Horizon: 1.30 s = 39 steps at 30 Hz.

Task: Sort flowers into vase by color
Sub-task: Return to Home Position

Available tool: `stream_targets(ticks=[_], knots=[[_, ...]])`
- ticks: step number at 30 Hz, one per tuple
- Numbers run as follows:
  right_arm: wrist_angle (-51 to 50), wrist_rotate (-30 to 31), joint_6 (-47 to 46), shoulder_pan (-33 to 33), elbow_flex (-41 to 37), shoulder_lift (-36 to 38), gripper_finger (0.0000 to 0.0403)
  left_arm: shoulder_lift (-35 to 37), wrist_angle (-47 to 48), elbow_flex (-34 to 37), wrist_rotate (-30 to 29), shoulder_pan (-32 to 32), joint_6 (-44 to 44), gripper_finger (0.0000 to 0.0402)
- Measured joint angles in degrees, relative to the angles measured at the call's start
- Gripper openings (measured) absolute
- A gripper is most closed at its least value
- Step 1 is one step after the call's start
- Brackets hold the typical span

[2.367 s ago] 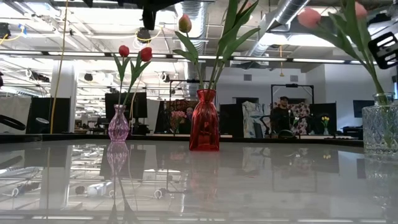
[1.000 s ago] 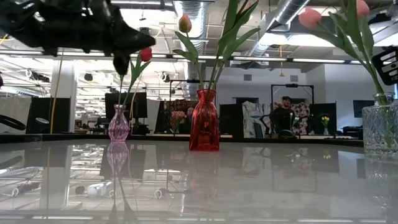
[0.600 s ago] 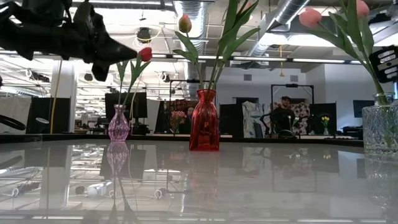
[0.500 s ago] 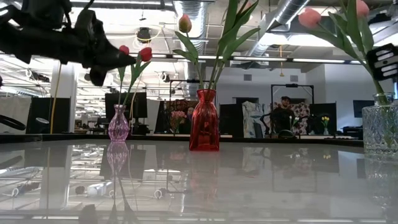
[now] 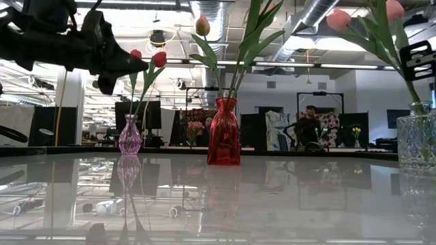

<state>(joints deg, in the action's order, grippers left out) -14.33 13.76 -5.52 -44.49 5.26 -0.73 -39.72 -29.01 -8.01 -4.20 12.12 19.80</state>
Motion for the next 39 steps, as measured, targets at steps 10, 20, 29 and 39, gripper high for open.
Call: stream_targets(ticks=[10,20,29,39], knots=[[0.0,3.0,-2.3,2.3,0.0,0.0,0.0031,0.0,-1.4,0.0,10.0,0.0,-2.8,0.0],[0.0,2.7,-3.5,2.8,0.0,0.0,0.0031,0.0,3.5,0.0,14.4,-0.1,-1.1,0.0],[0.0,2.7,-3.5,2.8,0.0,0.0,0.0031,0.0,12.4,0.0,8.4,0.0,-1.1,0.0],[-0.1,2.7,-3.5,2.8,0.0,0.1,0.0031,0.0,14.7,0.0,4.8,2.5,-1.7,0.0]])
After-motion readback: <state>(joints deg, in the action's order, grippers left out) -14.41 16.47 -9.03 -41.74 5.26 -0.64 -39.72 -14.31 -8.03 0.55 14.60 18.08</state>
